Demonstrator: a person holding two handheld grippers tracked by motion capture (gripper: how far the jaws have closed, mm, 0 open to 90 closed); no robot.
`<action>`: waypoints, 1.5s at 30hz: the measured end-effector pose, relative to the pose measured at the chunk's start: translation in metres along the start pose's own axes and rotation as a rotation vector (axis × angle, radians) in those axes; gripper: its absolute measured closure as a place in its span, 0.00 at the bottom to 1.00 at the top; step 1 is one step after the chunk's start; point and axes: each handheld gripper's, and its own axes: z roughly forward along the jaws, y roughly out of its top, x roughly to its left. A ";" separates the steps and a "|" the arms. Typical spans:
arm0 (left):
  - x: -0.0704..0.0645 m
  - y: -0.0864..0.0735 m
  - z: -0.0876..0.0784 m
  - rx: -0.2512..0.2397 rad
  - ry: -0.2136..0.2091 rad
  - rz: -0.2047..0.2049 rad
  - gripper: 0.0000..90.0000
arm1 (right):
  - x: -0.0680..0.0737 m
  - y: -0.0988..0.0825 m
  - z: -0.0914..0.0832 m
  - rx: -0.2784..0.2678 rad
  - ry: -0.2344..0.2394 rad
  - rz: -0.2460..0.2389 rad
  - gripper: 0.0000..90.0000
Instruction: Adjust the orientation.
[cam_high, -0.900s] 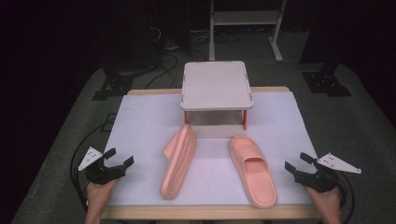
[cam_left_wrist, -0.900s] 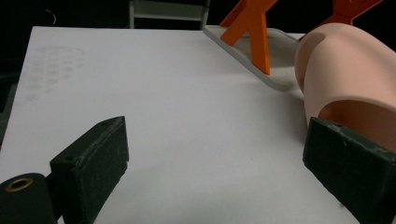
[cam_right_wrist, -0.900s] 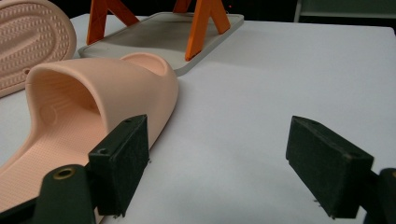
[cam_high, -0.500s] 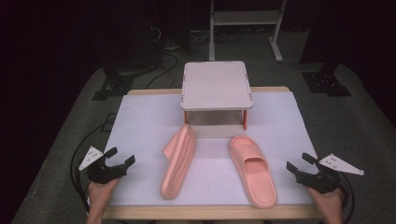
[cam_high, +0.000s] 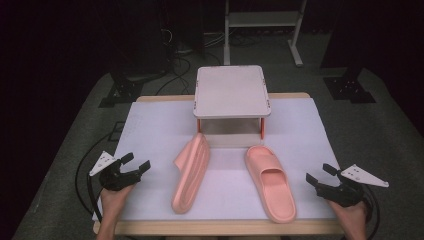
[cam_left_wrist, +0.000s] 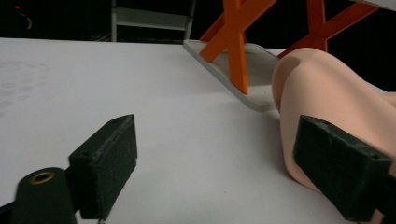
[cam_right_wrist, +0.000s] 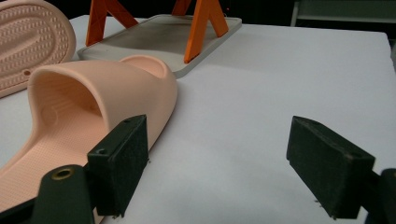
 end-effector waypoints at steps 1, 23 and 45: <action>-0.001 0.001 0.002 0.004 -0.006 0.005 0.17 | 0.000 0.000 0.000 0.000 0.001 0.001 0.23; -0.021 0.015 0.072 0.111 -0.120 -0.005 0.71 | 0.004 0.000 0.004 0.003 0.030 0.002 0.23; -0.042 0.016 0.079 0.093 -0.167 -0.005 0.69 | 0.006 0.000 0.006 0.013 0.027 -0.011 0.23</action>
